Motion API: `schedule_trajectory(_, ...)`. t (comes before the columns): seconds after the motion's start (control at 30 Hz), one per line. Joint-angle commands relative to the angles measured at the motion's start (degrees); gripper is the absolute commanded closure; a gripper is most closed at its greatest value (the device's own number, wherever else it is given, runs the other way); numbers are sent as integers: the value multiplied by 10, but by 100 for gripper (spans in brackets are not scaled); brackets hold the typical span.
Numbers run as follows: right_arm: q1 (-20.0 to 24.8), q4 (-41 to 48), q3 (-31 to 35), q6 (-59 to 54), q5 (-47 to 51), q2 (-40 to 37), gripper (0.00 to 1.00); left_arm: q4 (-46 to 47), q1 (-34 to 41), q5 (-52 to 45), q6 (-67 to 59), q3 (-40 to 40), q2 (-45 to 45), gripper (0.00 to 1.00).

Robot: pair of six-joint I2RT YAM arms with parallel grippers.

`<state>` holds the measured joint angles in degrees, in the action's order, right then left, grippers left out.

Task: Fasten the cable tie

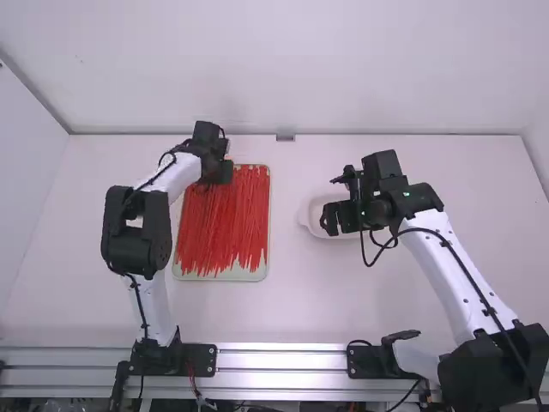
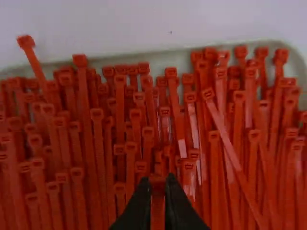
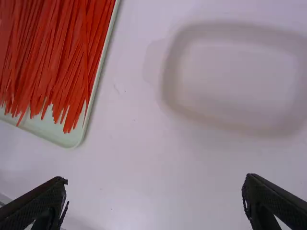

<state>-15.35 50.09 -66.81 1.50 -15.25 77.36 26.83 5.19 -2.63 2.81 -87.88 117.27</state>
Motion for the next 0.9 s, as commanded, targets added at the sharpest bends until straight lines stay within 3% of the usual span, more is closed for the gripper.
schedule_trajectory(0.0,4,0,-14,0,-2,4,2,27,-4,7,24,-38,2,98)
schedule_trajectory(0.27,3,0,-14,0,-2,4,2,118,0,18,72,-104,-34,98)
schedule_trajectory(0.7,3,-4,-14,-1,-2,4,2,169,1,38,79,-101,-210,98)
schedule_trajectory(0.87,3,-4,-14,0,-2,4,2,165,5,38,79,-60,-295,98)
